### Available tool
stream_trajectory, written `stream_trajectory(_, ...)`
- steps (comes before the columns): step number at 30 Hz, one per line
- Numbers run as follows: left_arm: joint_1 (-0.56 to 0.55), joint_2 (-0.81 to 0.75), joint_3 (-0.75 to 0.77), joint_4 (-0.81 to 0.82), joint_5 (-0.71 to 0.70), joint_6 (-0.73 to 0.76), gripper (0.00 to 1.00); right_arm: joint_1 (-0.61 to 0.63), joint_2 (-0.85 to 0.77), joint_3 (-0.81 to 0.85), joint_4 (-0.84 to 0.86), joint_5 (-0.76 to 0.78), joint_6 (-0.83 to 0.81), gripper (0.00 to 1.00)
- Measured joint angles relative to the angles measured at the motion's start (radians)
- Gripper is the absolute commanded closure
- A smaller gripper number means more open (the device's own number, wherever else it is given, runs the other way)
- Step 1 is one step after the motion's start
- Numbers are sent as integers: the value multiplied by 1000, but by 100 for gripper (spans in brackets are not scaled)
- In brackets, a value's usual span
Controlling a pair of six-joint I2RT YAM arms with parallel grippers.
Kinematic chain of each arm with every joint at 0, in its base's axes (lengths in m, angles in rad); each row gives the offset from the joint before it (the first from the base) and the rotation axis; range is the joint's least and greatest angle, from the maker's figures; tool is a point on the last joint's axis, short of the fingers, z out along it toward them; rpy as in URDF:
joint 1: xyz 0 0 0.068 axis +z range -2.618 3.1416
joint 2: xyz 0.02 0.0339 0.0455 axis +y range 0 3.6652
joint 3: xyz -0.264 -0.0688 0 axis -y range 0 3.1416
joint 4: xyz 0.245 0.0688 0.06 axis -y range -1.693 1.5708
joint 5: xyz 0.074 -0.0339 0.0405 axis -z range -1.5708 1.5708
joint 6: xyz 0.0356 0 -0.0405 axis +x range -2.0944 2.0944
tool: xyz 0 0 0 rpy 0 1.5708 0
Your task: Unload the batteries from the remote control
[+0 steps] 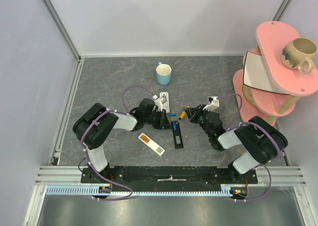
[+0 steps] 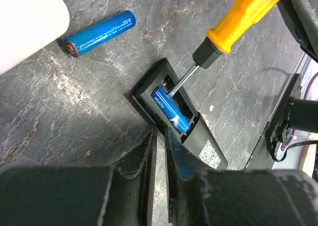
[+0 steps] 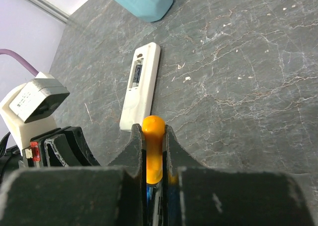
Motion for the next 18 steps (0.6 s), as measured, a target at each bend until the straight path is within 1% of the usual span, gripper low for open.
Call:
stream_trajectory(6,4,4,0,4,11,0,82,-7,97,-5,127,-22,59,100)
stream_trajectory(9,5,4,0,3,15,0,82,-11,120,-19,173,-23,84,100)
stream_trajectory(16,5,4,0,3,15,0,81,-12,111,-22,166,-23,83,100)
stream_trajectory(18,5,1,0,0,14,0,78,-12,97,-21,146,-23,79,100)
